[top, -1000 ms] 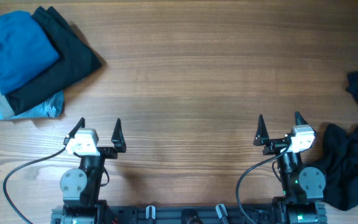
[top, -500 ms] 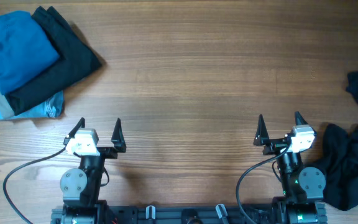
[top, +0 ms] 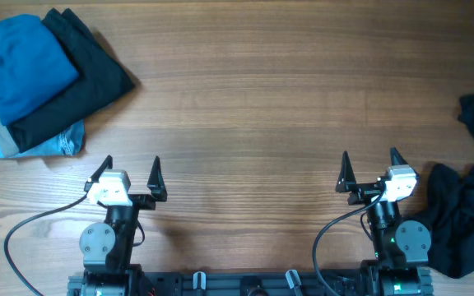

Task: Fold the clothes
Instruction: 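Reach the right gripper toward the crumpled black T-shirt on the right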

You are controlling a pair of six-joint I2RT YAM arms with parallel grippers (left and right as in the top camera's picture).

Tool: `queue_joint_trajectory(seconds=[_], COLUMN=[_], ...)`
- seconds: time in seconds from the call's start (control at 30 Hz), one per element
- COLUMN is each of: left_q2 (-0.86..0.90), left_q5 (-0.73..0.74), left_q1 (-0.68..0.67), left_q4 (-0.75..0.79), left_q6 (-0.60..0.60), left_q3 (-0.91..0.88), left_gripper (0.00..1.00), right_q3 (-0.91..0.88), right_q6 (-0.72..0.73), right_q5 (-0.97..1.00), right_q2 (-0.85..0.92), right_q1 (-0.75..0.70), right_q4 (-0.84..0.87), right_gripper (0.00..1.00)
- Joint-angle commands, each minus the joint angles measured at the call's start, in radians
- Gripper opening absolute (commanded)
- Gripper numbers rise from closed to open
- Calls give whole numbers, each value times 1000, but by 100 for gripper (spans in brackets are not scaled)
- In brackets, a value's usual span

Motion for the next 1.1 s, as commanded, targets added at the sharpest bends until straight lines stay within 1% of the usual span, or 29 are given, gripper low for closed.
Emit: queue_joint_trajectory(seconds=[0.0,0.07,0.2,0.23,0.27,0.37,0.43,0.5,0.6,0.63,0.67,0.73,0.83,0.87,0.9,0.93,0.97,1.0,1.03,1.07], left_q2=[-6,-6,-6,-6,-6,-6,-6,-5,40,69,148,258,434,536,584,650,680,705,727,740], left_q5=[15,16,20,20,20,20,19,19,19,19,19,19,24,35,43,63,83,99,99,99], left_q1=[-5,-5,-5,-5,-5,-5,-5,-5,-5,-5,-5,-5,-5,-5,-5,-5,-5,-5,-5,-5], left_q4=[0,0,0,0,0,-10,-59,-157,-288,-320,-353,-362,-391,-424,-433,-439,-437,-435,-437,-439], left_q6=[16,16,11,-18,-40,-41,-41,-41,-41,-40,-41,-41,-60,-60,-60,-60,-60,-60,-60,-60], left_q3=[-4,-4,-4,-4,-4,6,40,94,185,216,274,335,439,506,536,570,578,579,579,579], left_gripper=[100,100,100,100,100,100,100,100,100,100,100,100,100,100,100,100,100,100,100,100], right_q3=[-1,-1,-1,-1,8,77,134,212,346,391,477,582,708,743,749,747,747,747,746,743], right_q6=[-10,-6,133,156,175,170,170,170,172,172,172,172,166,167,173,217,295,451,595,642], right_q5=[-16,-17,-16,-16,-16,-10,-3,28,89,109,150,176,120,96,115,182,275,436,539,559], right_q2=[-8,-8,-8,-5,1,39,80,149,297,349,456,587,761,828,853,883,905,945,989,1017], right_q1=[-4,-4,-4,-4,-4,-4,-4,-4,-4,-4,-4,-4,-4,-4,-4,-4,-5,-18,-51,-78], right_q4=[3,6,2,2,-15,-140,-198,-256,-366,-410,-488,-578,-653,-669,-675,-684,-705,-763,-827,-848], right_gripper=[100,100,100,100,100,100,100,100,100,100,100,100,100,100,100,100,99,99,100,100])
